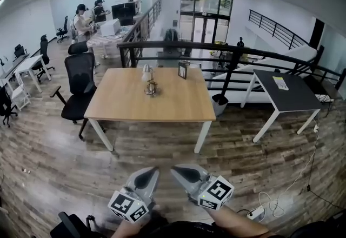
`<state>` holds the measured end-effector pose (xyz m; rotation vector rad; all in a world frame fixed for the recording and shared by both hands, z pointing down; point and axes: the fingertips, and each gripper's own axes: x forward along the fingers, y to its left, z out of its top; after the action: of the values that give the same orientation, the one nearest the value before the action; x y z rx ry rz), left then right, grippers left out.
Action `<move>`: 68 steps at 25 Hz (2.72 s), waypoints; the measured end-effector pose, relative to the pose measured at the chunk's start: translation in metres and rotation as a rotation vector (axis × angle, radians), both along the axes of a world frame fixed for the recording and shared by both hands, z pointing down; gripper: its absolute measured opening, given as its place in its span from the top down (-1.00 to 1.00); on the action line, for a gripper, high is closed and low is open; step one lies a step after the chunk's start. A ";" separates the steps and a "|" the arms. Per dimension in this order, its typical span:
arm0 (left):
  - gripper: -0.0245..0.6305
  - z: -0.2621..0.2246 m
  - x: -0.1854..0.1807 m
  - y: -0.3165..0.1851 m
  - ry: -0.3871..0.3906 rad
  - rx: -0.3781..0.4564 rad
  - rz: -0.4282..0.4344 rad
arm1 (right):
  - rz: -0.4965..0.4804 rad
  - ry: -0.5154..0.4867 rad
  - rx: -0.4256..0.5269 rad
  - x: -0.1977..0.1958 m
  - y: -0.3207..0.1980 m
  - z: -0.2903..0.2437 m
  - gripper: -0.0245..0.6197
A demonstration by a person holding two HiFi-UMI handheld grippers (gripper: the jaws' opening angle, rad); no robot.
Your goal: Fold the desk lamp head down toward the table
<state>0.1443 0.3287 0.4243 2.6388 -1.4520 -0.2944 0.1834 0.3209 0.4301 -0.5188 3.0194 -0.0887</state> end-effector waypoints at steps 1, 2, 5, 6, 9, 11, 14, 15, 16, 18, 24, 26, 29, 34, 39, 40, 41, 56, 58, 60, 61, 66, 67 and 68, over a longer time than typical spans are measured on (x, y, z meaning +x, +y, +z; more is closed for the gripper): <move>0.92 0.001 -0.007 -0.006 0.004 -0.004 0.010 | 0.002 0.002 -0.003 -0.009 -0.007 0.000 0.91; 0.92 0.002 -0.015 -0.011 0.009 -0.009 0.019 | 0.004 0.007 -0.002 -0.019 -0.013 0.000 0.91; 0.92 0.001 -0.041 -0.023 0.014 -0.019 0.047 | 0.009 0.023 0.000 -0.051 -0.027 0.001 0.91; 0.92 0.000 -0.049 -0.026 0.010 -0.018 0.055 | 0.010 0.025 -0.002 -0.060 -0.031 0.001 0.91; 0.92 -0.001 -0.072 -0.036 -0.001 -0.013 0.067 | 0.013 0.024 -0.002 -0.086 -0.042 0.002 0.91; 0.92 0.000 -0.087 -0.045 0.001 -0.021 0.063 | 0.011 0.027 -0.004 -0.101 -0.049 0.003 0.91; 0.92 0.002 -0.105 -0.056 0.000 -0.032 0.063 | 0.004 0.033 -0.011 -0.121 -0.058 0.006 0.91; 0.92 0.004 -0.110 -0.059 -0.003 -0.031 0.064 | 0.002 0.034 -0.013 -0.127 -0.062 0.006 0.91; 0.92 0.005 -0.115 -0.063 -0.005 -0.030 0.065 | 0.001 0.033 -0.015 -0.132 -0.065 0.007 0.91; 0.92 0.009 -0.125 -0.070 -0.008 -0.032 0.063 | 0.001 0.029 -0.015 -0.141 -0.074 0.007 0.91; 0.92 0.013 -0.134 -0.100 -0.020 -0.049 0.042 | -0.013 0.014 -0.023 -0.150 -0.110 0.009 0.92; 0.92 0.011 -0.138 -0.115 -0.026 -0.059 0.023 | -0.023 0.009 -0.031 -0.154 -0.128 0.011 0.91; 0.92 0.015 -0.150 -0.141 -0.034 -0.058 -0.003 | -0.039 0.004 -0.035 -0.161 -0.157 0.013 0.91; 0.92 0.011 -0.160 -0.203 -0.033 -0.054 -0.050 | -0.071 -0.003 -0.008 -0.166 -0.216 0.003 0.91; 0.92 0.008 -0.147 -0.265 -0.022 -0.051 -0.066 | -0.092 0.003 -0.021 -0.154 -0.279 0.001 0.91; 0.92 0.007 -0.144 -0.276 -0.023 -0.049 -0.069 | -0.096 0.003 -0.023 -0.151 -0.291 0.001 0.92; 0.92 0.005 -0.141 -0.287 -0.025 -0.046 -0.073 | -0.100 0.004 -0.024 -0.148 -0.303 0.000 0.91; 0.92 0.023 -0.118 -0.399 -0.019 -0.075 -0.091 | -0.120 0.012 -0.057 -0.120 -0.412 0.012 0.91; 0.92 0.024 -0.121 -0.409 -0.023 -0.078 -0.081 | -0.115 0.019 -0.065 -0.122 -0.422 0.014 0.91; 0.92 0.025 -0.124 -0.420 -0.023 -0.082 -0.070 | -0.108 0.029 -0.072 -0.126 -0.433 0.017 0.91; 0.92 0.025 -0.127 -0.427 -0.021 -0.082 -0.062 | -0.100 0.032 -0.075 -0.128 -0.439 0.017 0.91; 0.92 0.022 -0.143 -0.463 -0.016 -0.074 -0.021 | -0.062 0.043 -0.082 -0.143 -0.471 0.020 0.91; 0.92 0.022 -0.147 -0.471 -0.015 -0.072 -0.010 | -0.052 0.047 -0.080 -0.147 -0.479 0.020 0.91; 0.92 0.023 -0.151 -0.480 -0.013 -0.070 0.004 | -0.039 0.050 -0.080 -0.151 -0.487 0.019 0.91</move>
<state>-0.0071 -0.1516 0.4471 2.5928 -1.4333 -0.2221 0.0328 -0.1661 0.4493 -0.4752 3.0857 -0.2021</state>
